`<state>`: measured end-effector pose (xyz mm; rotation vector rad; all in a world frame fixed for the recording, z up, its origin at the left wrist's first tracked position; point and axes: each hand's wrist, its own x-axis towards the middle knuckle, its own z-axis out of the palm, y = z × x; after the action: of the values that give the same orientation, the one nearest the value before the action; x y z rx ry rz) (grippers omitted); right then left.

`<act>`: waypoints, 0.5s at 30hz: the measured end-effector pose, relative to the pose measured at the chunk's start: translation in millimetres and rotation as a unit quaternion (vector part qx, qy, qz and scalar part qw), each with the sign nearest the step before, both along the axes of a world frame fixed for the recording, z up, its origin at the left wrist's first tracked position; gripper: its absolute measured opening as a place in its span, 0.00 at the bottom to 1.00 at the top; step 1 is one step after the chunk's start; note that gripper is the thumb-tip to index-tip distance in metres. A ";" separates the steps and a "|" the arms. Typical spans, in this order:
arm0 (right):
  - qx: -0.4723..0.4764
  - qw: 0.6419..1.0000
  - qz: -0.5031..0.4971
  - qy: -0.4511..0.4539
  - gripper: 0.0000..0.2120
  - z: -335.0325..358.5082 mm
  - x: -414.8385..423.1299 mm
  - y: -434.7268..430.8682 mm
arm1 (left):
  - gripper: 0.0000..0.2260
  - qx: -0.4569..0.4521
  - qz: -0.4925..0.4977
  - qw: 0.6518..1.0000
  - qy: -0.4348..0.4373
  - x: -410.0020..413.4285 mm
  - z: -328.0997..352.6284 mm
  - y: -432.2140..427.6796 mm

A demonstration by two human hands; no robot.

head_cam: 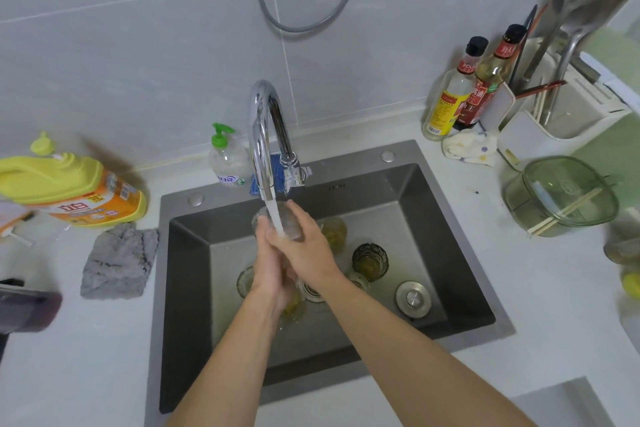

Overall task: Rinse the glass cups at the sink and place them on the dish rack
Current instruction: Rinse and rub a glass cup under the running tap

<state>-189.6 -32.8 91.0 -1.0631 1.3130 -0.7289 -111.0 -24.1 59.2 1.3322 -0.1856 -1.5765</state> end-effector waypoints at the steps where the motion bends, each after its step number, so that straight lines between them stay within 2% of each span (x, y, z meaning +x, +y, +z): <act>1: 0.031 0.999 -0.010 -0.001 0.34 1.1 0.2 -3.4 | 0.30 0.003 -0.002 1.000 -0.021 -1.3 0.9 0.5; 3: 0.063 0.998 -0.013 0.005 0.32 1.8 0.7 -10.8 | 0.28 0.008 -0.007 0.995 -0.100 -2.1 3.9 0.1; 5: 0.072 0.997 0.006 0.016 0.31 1.1 -1.4 -17.6 | 0.28 0.005 -0.021 0.990 -0.136 0.9 6.1 -1.7; 7: 0.098 0.994 0.038 -0.011 0.31 -0.7 -7.0 -22.9 | 0.28 0.008 -0.058 0.984 -0.166 3.9 7.6 -2.6; 9: 0.144 0.985 0.038 -0.088 0.30 -3.8 -15.7 -27.9 | 0.26 0.008 -0.077 0.983 -0.164 6.6 12.2 -4.0; 11: 0.169 0.976 0.036 -0.130 0.32 -5.8 -25.9 -33.1 | 0.22 0.020 -0.034 0.991 -0.125 10.2 18.9 -7.0; 13: 0.147 0.982 0.060 -0.105 0.31 -4.6 -30.2 -33.6 | 0.28 0.025 0.027 0.997 -0.073 11.3 22.9 -11.9; 14: 0.124 0.987 0.086 -0.061 0.32 -2.3 -29.9 -30.7 | 0.29 0.038 0.041 0.997 -0.060 11.9 23.3 -13.1; 15: 0.096 0.988 0.117 -0.010 0.33 -2.0 -29.4 -27.6 | 0.25 0.053 0.040 0.997 -0.048 11.8 23.8 -13.7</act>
<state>-219.0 -60.4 89.0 -1.0292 1.1898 -0.4272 -99.2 -37.8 83.0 1.4811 -0.1073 -1.4733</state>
